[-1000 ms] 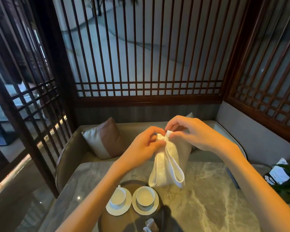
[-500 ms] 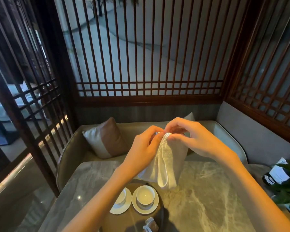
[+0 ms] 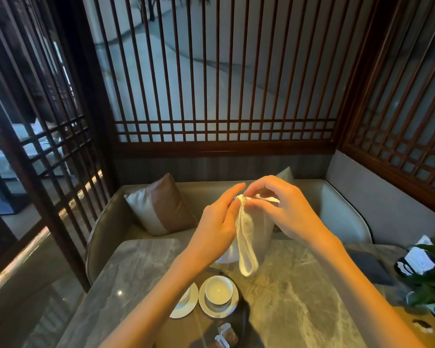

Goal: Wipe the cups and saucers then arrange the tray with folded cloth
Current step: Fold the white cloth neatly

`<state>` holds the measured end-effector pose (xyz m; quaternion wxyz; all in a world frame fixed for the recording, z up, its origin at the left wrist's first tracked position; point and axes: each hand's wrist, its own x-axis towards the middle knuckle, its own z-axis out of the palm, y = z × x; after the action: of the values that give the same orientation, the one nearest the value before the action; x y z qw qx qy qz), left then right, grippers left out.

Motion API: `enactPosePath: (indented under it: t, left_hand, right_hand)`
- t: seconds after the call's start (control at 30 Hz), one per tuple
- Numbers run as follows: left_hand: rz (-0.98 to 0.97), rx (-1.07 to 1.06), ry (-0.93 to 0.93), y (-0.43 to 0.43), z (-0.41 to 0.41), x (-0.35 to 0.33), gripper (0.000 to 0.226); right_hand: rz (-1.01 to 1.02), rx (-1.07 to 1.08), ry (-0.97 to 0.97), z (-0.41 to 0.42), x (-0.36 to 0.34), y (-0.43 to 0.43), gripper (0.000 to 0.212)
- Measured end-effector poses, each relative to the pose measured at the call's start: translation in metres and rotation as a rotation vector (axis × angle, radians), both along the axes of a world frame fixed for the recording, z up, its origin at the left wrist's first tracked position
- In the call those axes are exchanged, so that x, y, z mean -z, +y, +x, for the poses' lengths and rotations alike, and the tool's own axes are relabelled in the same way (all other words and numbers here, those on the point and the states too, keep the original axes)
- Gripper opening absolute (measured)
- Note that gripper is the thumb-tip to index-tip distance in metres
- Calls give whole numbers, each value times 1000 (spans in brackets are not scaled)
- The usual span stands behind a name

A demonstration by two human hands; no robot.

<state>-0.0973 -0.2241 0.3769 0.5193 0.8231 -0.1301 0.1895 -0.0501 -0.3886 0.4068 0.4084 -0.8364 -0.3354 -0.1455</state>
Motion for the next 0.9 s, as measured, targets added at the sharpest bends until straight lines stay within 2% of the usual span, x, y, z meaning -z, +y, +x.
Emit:
enactPosePath:
  t: [0.13,0.23,0.33,0.43,0.53,0.67,0.77,0.9]
  left_hand:
    - [-46,-5,49,3,2,-4,31]
    - [-176,38,128,2,1,-8,24]
    - [-311,104,194,3,-1,-9,25]
    - [-353,118,207,2,-3,-10,30]
    - [-302,103,168,2,-4,-11,25]
    - [-169,223,136,7,-9,-18,20]
    - [-11,141,67,8,-8,-15,30]
    - [-5,94,27,19,-9,-12,28]
  right_hand:
    - [44,-28,42,0,2,0,12]
    - [48,-35,54,0,2,2,10]
    - [61,-43,52,0,1,2,9]
    - [59,-48,22,-1,1,2,10]
    - [26,-24,-11,0,0,2,9]
    - [-30,-32,-91,1,0,-3,5]
    - [-12,-60,-34,-2,0,-2,6]
    - [-46,-109,-44,-4,-9,-18,17]
